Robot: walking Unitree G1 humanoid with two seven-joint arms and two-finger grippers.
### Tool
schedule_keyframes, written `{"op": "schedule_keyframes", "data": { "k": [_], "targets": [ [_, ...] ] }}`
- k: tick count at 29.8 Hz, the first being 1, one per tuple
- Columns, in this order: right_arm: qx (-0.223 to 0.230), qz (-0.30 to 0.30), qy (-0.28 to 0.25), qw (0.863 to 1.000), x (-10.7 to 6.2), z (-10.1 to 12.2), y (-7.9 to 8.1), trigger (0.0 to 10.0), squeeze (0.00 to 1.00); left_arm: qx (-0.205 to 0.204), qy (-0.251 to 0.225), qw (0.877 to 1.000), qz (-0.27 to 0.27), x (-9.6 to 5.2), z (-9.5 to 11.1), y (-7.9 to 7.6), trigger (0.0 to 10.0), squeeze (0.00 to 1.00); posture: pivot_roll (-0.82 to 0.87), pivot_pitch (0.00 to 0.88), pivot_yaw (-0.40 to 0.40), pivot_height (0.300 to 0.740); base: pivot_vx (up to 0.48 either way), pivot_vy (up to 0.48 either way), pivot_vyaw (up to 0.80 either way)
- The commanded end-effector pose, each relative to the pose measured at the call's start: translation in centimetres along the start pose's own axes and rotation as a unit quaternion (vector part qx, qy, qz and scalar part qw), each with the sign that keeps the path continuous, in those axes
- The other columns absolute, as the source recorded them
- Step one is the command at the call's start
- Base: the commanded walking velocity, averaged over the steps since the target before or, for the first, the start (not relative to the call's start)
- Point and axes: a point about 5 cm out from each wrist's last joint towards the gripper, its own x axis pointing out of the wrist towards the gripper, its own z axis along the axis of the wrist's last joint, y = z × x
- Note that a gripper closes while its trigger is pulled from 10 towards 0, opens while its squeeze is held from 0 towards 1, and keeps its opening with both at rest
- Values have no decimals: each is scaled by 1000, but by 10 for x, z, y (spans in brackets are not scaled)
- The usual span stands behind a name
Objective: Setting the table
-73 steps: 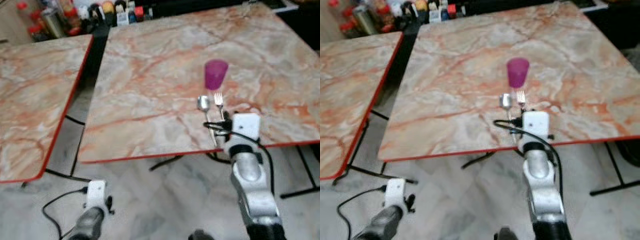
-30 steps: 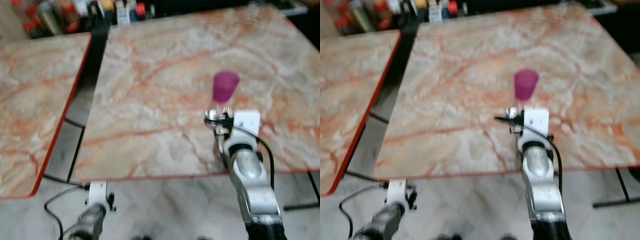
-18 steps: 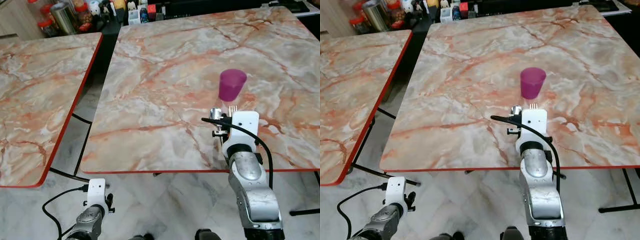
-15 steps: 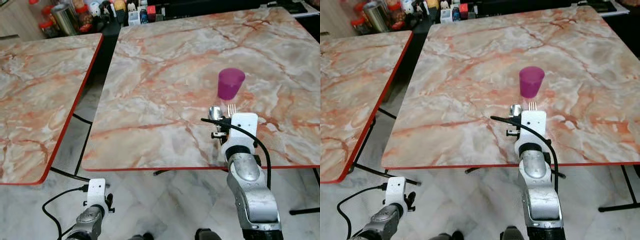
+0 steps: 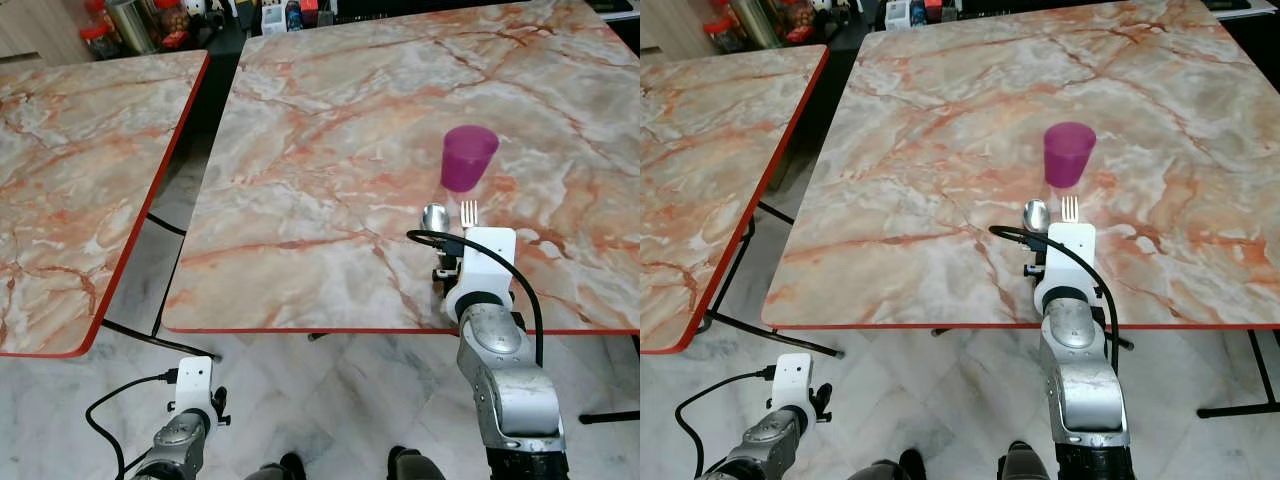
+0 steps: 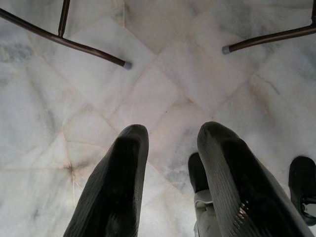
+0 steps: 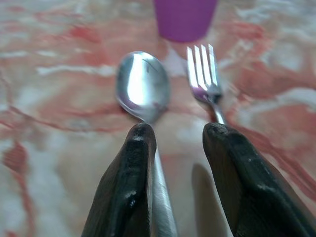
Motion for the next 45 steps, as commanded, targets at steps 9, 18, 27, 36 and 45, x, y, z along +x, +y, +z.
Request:
{"op": "schedule_keyframes", "data": {
  "k": [9, 18, 27, 36, 45],
  "targets": [
    [4, 15, -8, 1000, -3, 12, 6, 10000, 0, 0, 19, 1000, 11, -3, -9, 12, 10000, 0, -175, 217, 144, 740, 0, 0, 0],
    [0, 20, 26, 999, 0, -3, 8, 10000, 0, -1, 24, 1000, 14, -4, -10, 17, 10000, 0, -173, 217, 145, 740, 0, 0, 0],
    [-4, 19, 46, 999, 2, -12, 7, 10000, 0, -2, 27, 1000, 12, -4, -13, 16, 10000, 0, -169, 217, 145, 740, 0, 0, 0],
    [-3, 11, 52, 999, 5, -16, 5, 10000, 0, -3, 29, 1000, 10, -4, -13, 12, 10000, 0, -169, 216, 145, 740, 0, 0, 0],
    [-7, 12, 55, 998, 8, -18, 6, 8275, 0, -3, 26, 1000, 9, -3, -12, 10, 10000, 0, -167, 218, 142, 740, 0, 0, 0]
  ]
}}
